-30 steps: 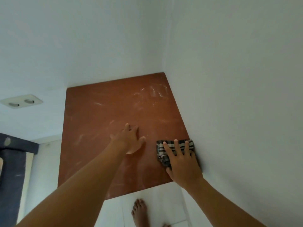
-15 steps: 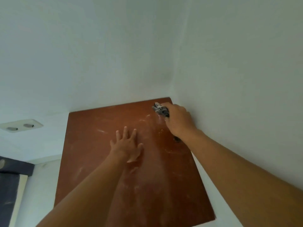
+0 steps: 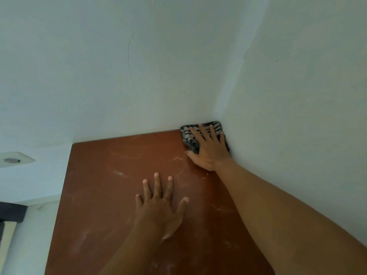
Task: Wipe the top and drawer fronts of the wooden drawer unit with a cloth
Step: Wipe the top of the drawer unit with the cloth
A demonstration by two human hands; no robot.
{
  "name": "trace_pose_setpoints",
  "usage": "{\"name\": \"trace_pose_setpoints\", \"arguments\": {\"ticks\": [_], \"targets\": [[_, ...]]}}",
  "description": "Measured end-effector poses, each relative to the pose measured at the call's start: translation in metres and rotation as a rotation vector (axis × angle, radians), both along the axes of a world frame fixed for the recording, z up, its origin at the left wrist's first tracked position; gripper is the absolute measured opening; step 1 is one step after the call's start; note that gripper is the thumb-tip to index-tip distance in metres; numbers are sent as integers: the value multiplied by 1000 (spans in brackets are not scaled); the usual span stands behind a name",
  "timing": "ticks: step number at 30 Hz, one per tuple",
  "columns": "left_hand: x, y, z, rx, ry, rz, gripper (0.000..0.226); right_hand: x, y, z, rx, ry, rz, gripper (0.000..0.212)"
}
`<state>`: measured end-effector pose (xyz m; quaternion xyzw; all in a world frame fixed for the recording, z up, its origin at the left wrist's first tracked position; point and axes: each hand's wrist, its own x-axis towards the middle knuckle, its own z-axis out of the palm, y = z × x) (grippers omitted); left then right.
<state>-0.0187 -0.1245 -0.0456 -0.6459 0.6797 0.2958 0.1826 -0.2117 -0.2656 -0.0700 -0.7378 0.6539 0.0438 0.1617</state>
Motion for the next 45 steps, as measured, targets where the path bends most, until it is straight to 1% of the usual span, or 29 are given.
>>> {"name": "trace_pose_setpoints", "arguments": {"ticks": [2,3,6,8,15,22,26,34,38,42,45], "targets": [[-1,-1,1,15,-2,-1,85,0,2,-1,-9,-18,-12,96],[-2,-2,2,21,-3,-2,85,0,1,-2,-9,-18,-17,95],[-1,-3,2,45,-4,-5,86,-4,2,-5,-33,20,6,81],[0,-5,3,58,4,-2,86,-5,2,-6,-49,28,12,76],[-2,-9,9,84,10,23,82,-7,36,-8,-47,16,-27,75],[-4,-8,14,64,4,40,79,-14,115,-9,-71,5,-40,82],[-3,-8,11,56,-25,37,80,-17,162,-15,-94,-8,-52,78],[-3,-6,17,80,-7,44,80,-25,279,-14,-83,-19,-77,79],[-3,-7,13,56,-15,52,79,-28,339,-11,-97,-32,-92,78],[3,-13,1,29,-38,14,91,-36,383,-5,-116,-16,-77,79],[1,-13,1,37,-34,30,97,-45,406,-2,-149,10,-28,78]]}}
